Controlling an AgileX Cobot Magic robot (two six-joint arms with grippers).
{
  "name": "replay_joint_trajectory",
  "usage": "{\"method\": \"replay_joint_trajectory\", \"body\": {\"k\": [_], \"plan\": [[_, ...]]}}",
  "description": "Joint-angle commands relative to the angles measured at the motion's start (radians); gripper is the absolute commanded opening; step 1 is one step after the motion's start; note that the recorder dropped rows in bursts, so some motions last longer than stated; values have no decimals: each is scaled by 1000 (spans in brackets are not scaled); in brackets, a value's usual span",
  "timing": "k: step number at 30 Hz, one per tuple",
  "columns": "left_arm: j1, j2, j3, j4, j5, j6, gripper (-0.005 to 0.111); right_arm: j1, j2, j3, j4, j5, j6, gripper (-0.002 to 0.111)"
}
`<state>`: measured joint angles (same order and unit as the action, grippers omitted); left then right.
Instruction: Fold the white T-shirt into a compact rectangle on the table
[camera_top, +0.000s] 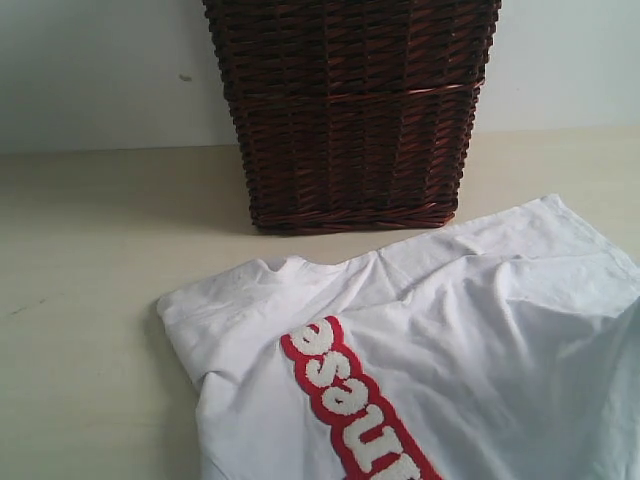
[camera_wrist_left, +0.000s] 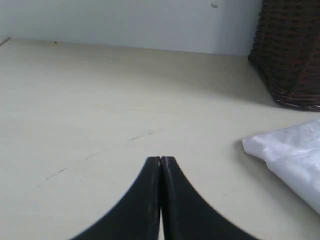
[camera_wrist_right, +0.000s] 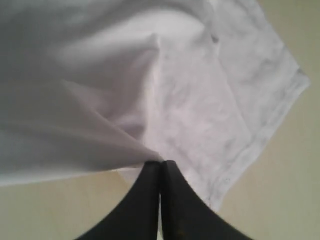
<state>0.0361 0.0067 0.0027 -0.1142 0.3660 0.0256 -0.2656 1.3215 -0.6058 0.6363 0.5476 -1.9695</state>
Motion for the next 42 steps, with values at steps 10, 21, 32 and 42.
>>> {"method": "replay_joint_trajectory", "body": {"k": [10,21,32,42], "plan": [[2,-7,-3,-2,-7,-3,0,54,169,-10,298,52,-147,0],[2,-7,-3,-2,-7,-3,0,267,364,-80,647,-81,-147,0],[2,-7,-3,-2,-7,-3,0,371,555,-161,725,-166,-147,46],[2,-7,-3,-2,-7,-3,0,315,311,-161,707,-208,-138,58]]}}
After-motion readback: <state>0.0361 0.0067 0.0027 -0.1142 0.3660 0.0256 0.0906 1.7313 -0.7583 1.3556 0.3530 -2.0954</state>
